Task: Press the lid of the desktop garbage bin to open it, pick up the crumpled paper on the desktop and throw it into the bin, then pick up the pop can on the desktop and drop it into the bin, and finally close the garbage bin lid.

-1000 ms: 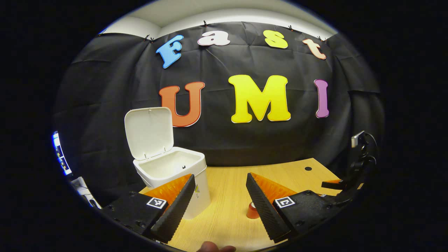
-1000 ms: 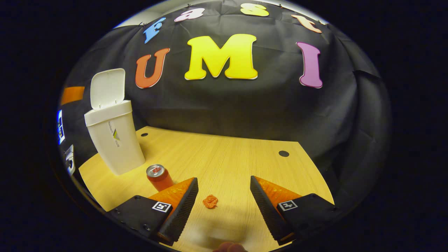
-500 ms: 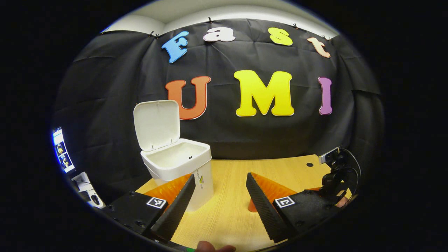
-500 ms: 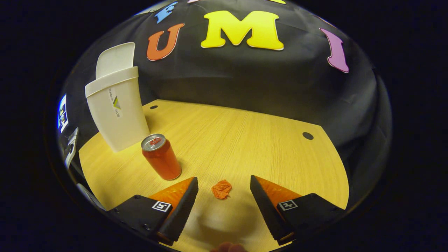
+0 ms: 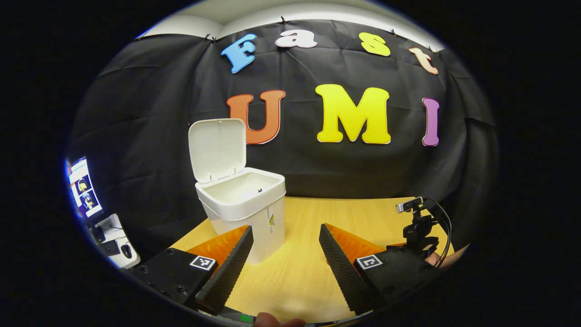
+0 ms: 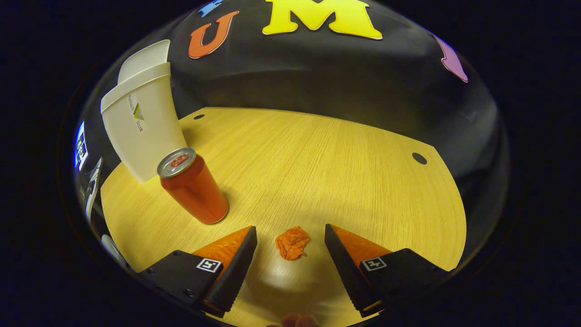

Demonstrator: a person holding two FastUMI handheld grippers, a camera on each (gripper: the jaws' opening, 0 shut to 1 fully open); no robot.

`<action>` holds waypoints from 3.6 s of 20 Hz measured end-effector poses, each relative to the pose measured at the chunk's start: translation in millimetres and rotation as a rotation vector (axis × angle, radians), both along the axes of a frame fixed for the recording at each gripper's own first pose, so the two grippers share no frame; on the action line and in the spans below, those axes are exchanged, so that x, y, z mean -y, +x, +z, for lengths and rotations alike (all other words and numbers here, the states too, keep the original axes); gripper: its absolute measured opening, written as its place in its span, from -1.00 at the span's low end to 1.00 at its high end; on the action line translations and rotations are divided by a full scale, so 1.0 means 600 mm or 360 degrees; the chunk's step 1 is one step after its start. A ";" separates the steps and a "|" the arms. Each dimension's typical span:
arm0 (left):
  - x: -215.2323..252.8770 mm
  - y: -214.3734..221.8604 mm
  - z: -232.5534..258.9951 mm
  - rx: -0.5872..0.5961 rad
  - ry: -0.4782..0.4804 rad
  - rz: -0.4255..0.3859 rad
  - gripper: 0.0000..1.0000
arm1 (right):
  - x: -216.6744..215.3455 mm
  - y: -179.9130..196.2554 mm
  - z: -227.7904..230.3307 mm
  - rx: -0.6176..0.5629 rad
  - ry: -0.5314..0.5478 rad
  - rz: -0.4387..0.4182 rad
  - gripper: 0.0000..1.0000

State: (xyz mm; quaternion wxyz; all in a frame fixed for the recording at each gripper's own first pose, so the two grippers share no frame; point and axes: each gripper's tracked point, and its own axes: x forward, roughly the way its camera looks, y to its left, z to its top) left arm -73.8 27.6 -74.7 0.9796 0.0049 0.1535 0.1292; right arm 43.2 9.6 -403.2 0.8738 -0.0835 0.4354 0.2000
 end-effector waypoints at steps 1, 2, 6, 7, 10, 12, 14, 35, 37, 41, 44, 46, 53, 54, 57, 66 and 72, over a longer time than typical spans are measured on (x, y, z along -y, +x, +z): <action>-0.007 -0.002 0.001 0.0001 0.0002 0.0016 0.92 | 0.001 -0.001 -0.007 -0.0011 -0.0008 -0.0003 0.92; -0.011 -0.004 0.001 0.0001 0.0001 0.0027 0.93 | 0.001 -0.001 -0.012 -0.0017 -0.0011 -0.0006 0.92; -0.025 -0.012 0.008 0.0010 0.0031 0.0066 0.93 | -0.002 0.001 -0.030 -0.0047 -0.0020 -0.0022 0.92; -0.027 -0.013 0.010 0.0013 0.0034 0.0069 0.93 | 0.000 -0.002 -0.035 -0.0060 -0.0033 -0.0027 0.92; -0.032 -0.014 0.014 0.0023 0.0034 0.0082 0.93 | -0.003 -0.004 -0.038 -0.0076 -0.0021 -0.0017 0.82; -0.033 -0.016 0.017 0.0036 0.0031 0.0091 0.93 | -0.002 -0.001 -0.039 -0.0076 -0.0017 -0.0038 0.82; -0.035 -0.017 0.024 0.0051 0.0031 0.0095 0.93 | -0.002 -0.002 -0.038 -0.0090 -0.0012 -0.0073 0.51; -0.073 -0.030 0.041 0.0179 -0.0029 -0.0001 0.93 | -0.070 -0.059 0.180 -0.0013 0.0213 0.0059 -0.94; -0.072 -0.026 0.033 0.0177 -0.0071 -0.0013 0.93 | -0.098 -0.058 0.248 0.0025 0.0313 0.0087 -0.94; -0.083 -0.021 0.017 0.0172 -0.0086 -0.0015 0.94 | -0.167 -0.025 0.390 0.0212 0.0417 0.0214 -0.94; -0.101 -0.031 0.016 0.0195 -0.0127 0.0033 0.93 | -0.245 -0.010 0.476 0.0298 0.0531 0.0318 -0.94; -0.119 -0.039 0.018 0.0204 -0.0146 0.0076 0.93 | -0.298 0.002 0.511 0.0347 0.0565 0.0397 -0.95; -0.202 -0.091 0.022 0.0197 -0.0079 0.0230 0.93 | -0.520 0.020 0.558 0.0444 0.0675 0.0612 -0.96; -0.213 -0.098 0.023 0.0195 -0.0077 0.0262 0.93 | -0.550 0.021 0.561 0.0445 0.0684 0.0637 -0.95; -0.247 -0.121 0.026 0.0197 -0.0069 0.0351 0.92 | -0.632 0.021 0.553 0.0458 0.0681 0.0727 -0.95; -0.304 -0.168 0.027 0.0172 -0.0033 0.0508 0.92 | -0.753 0.026 0.502 0.0467 0.0582 0.0841 -0.82; -0.309 -0.178 0.019 0.0128 -0.0012 0.0514 0.93 | -0.759 0.018 0.455 0.0404 0.0526 0.0856 -0.17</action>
